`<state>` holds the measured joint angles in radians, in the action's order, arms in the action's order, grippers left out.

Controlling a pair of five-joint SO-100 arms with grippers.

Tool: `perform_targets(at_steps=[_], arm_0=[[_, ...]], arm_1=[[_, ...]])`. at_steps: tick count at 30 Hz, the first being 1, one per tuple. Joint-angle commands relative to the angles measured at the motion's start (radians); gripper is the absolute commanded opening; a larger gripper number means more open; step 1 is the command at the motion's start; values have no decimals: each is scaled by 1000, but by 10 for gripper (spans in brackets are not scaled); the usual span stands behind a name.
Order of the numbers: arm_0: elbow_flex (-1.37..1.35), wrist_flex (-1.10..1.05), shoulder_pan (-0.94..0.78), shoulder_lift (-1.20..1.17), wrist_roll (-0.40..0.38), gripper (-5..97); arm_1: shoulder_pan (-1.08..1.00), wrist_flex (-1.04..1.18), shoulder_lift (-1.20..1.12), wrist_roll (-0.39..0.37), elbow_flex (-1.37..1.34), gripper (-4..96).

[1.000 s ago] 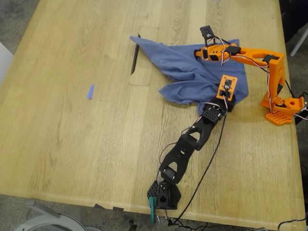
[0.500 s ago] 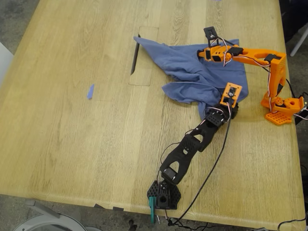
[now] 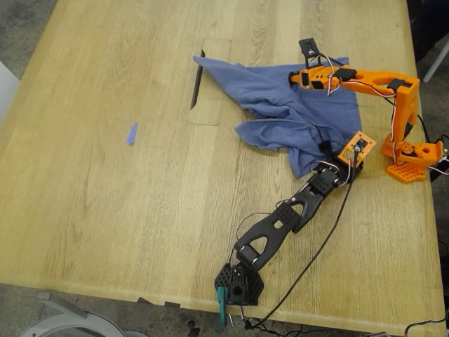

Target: Fold a T-shirt

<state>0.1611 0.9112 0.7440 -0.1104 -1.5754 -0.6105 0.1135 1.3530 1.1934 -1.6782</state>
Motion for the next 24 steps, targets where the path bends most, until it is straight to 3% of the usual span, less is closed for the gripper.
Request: perform_targets(at_steps=[1,10,17,24], arm_0=[[172,69,-40,-41,43,711],[143,141,-83,-11,150,741],[72,44,-117,25,235,716],[55,26,-172,83,255,673]], arm_1=[[-9,-20,81,0,5,-1],[6,-21,92,0,-15,-1],[17,-29,92,0,-31,-1],[18,-34,94,0,-37,-1]])
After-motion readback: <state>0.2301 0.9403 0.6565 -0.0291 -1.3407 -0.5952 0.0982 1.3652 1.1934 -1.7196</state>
